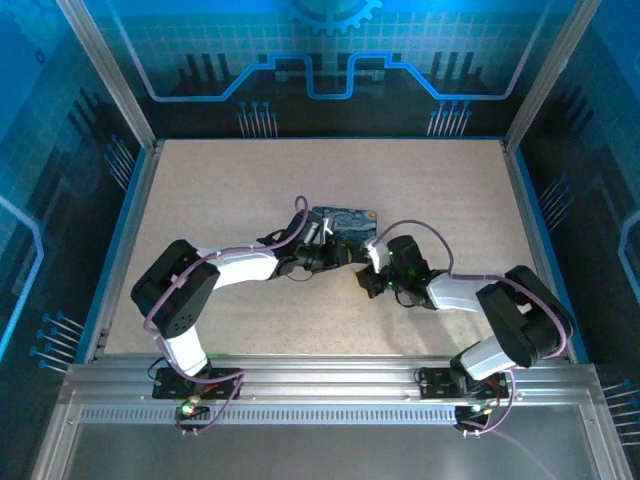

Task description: Unlock the padlock with the key

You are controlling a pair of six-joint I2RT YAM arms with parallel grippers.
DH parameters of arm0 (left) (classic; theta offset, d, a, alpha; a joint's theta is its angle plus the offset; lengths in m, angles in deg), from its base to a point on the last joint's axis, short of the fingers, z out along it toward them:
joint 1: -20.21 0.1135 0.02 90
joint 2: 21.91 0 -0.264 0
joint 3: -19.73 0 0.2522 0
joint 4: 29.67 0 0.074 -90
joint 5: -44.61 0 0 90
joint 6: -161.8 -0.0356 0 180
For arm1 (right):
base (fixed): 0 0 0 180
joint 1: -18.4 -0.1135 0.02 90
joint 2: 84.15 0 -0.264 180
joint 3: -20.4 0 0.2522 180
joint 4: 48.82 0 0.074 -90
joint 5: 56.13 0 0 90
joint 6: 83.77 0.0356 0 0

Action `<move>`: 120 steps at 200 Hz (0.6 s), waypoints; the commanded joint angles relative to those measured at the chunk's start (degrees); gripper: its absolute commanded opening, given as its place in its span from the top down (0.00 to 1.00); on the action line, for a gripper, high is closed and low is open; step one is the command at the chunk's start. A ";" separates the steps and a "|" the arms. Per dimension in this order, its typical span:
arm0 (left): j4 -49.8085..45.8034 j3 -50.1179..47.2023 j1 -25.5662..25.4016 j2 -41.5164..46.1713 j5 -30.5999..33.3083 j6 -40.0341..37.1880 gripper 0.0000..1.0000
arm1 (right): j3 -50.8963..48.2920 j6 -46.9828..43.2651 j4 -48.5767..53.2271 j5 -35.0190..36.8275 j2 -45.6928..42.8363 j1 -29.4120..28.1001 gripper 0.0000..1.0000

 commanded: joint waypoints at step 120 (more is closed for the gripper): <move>-0.22 1.61 -0.29 2.43 -0.79 0.15 0.93 | 0.38 0.45 -5.46 -0.03 -0.52 -0.67 1.00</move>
